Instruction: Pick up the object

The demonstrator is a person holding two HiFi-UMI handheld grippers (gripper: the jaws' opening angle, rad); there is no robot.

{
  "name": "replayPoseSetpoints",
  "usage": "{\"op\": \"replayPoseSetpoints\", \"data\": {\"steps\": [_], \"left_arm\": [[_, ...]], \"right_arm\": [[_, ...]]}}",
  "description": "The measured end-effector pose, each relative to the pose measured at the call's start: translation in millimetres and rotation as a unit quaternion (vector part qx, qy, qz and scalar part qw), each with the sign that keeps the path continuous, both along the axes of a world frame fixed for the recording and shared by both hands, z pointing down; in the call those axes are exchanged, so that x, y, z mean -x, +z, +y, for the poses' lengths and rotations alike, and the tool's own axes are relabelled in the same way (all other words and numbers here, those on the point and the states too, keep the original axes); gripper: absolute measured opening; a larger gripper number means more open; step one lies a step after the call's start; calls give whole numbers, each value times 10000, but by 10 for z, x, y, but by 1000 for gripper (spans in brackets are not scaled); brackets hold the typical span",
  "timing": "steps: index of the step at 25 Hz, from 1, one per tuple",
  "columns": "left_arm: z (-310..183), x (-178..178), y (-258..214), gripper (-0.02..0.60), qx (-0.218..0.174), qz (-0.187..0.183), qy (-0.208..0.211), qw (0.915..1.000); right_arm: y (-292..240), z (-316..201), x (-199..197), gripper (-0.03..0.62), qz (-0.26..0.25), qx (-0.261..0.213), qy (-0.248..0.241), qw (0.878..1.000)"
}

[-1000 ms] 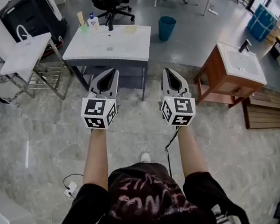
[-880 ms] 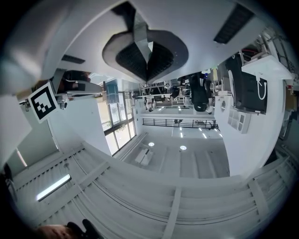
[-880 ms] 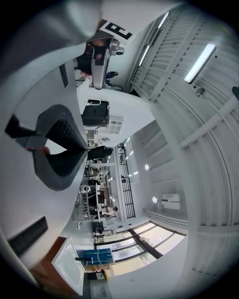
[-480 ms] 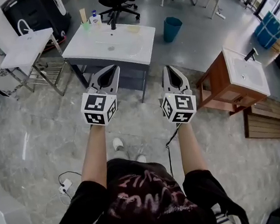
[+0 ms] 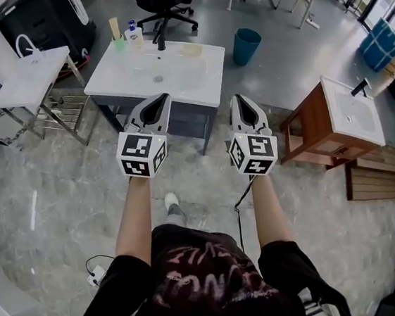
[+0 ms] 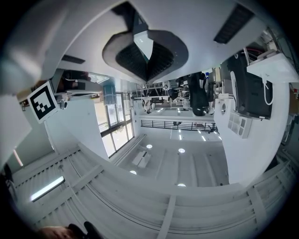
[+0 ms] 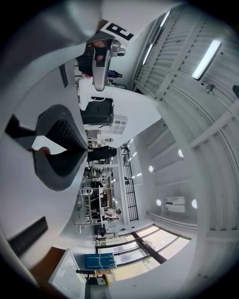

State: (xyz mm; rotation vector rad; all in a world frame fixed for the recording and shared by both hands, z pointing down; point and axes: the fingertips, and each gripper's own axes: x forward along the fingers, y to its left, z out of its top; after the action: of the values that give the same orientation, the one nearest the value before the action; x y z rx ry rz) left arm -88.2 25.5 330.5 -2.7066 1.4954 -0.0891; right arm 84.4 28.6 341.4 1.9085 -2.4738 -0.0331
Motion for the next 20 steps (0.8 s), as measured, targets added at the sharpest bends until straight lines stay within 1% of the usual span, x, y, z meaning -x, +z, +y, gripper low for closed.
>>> {"op": "replayPoseSetpoints", "data": {"steps": [5,9,12,14,20], "left_arm": [[-673,211,13,15,47,11,183,9998],[-1100,370,-54,15,35,41,343,9994],[-1345,449,-80,15,-12,29,472,9989],[-1466,505,-57,15,24,72,514,9986],[-1840,543,-51,15,12,131,626,9979]], "right_arm": [[-60,-641,239,15,48,-15,158,9999],[-151,-1034,435,14,171,-50,279,9995],[-182,-1235,523,15,212,-82,405,9989],[-164,-1323,568,15,243,-66,456,9986],[-201,-1642,572,15,208,-125,601,9979]]}}
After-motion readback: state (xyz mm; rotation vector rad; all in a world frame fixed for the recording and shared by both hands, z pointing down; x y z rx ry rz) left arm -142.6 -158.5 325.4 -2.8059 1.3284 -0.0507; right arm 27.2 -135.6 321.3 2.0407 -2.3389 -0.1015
